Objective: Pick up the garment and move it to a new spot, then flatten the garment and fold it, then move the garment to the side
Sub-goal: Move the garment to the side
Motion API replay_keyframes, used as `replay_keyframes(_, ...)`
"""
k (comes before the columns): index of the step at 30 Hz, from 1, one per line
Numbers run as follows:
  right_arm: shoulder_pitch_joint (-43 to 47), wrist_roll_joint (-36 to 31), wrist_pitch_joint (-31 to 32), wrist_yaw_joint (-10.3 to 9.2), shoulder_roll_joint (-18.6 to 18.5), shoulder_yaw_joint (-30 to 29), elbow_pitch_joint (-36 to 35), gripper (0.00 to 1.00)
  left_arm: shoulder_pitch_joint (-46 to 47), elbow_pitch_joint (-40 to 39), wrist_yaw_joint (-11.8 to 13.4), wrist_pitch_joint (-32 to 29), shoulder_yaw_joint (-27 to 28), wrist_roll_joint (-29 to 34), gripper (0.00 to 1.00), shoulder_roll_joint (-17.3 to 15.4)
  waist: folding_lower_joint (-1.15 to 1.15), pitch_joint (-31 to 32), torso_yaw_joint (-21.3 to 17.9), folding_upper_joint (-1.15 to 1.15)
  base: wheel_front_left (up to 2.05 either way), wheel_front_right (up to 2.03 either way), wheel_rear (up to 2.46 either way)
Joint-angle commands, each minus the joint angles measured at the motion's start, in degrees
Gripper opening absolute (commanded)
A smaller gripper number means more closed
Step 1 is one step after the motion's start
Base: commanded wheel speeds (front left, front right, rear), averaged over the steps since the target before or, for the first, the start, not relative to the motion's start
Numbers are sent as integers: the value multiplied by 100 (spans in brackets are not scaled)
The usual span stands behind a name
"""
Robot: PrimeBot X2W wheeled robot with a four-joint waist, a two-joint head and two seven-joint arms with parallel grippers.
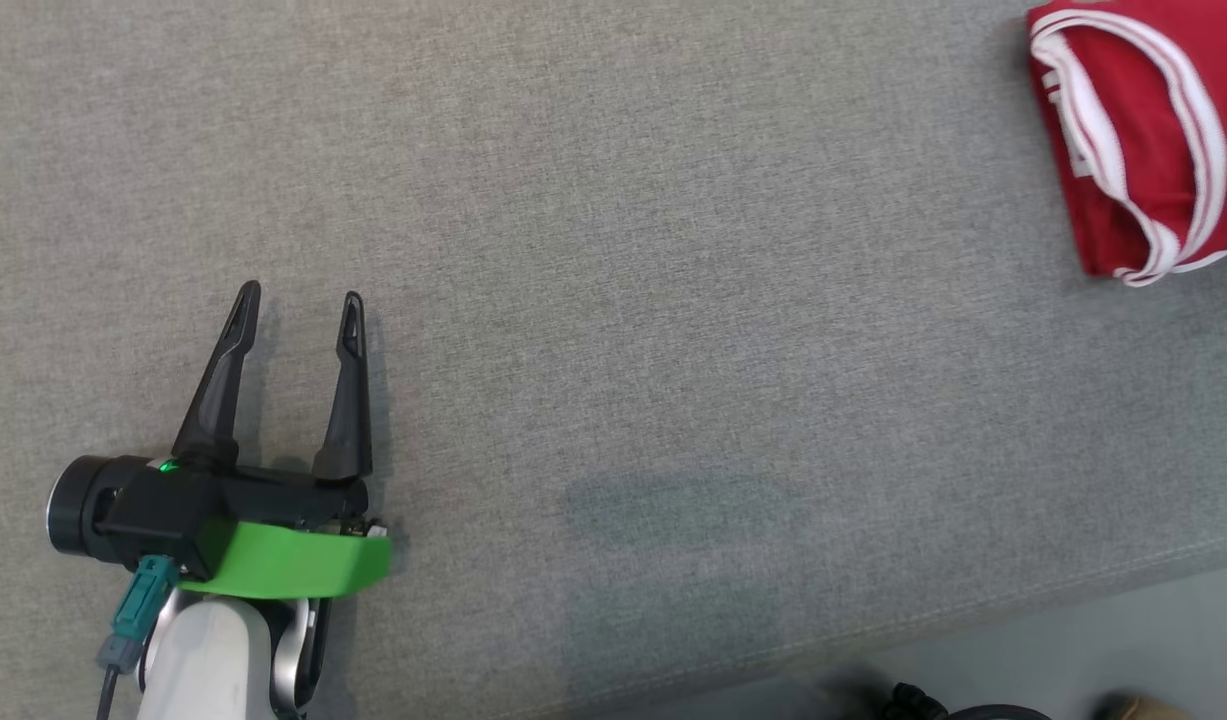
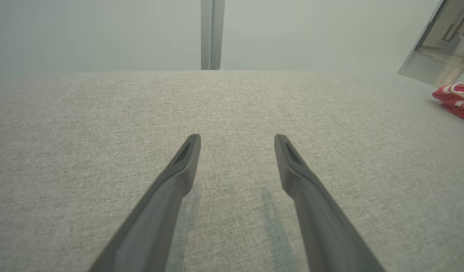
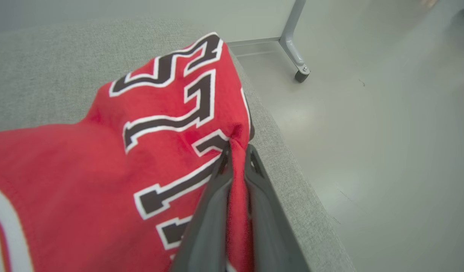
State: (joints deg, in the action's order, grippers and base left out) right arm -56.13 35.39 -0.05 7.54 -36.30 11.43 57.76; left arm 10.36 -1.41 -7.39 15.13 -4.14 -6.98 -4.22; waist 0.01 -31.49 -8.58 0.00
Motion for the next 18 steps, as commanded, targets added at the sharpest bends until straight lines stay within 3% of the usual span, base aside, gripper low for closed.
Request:
replay_keyframes(1,-177,-233,-275,-10,-80,-30,169,30,27,-48,-13,-1,31,21,100,-26,-1,-80,105,0,0,0,0)
replay_keyframes(2,-215,-377,-442,-10,-81,-9,258,100,8,-65,-14,-1,47,12,100,-20,-1,-58,139,0,0,0,0)
replay_keyframes(6,-299,-792,-1192,-10,-47,-119,630,100,-96,-49,-15,-1,40,-49,100,34,-1,165,244,0,0,0,0)
replay_keyframes(12,-67,-1406,-1505,-10,-88,-151,545,100,-265,41,-16,-1,14,-175,100,88,-1,709,358,0,0,0,0)
replay_keyframes(18,1238,-1934,-1513,-9,156,-868,-1433,100,-584,287,-15,0,78,-293,100,127,-1,1543,544,0,0,0,0)
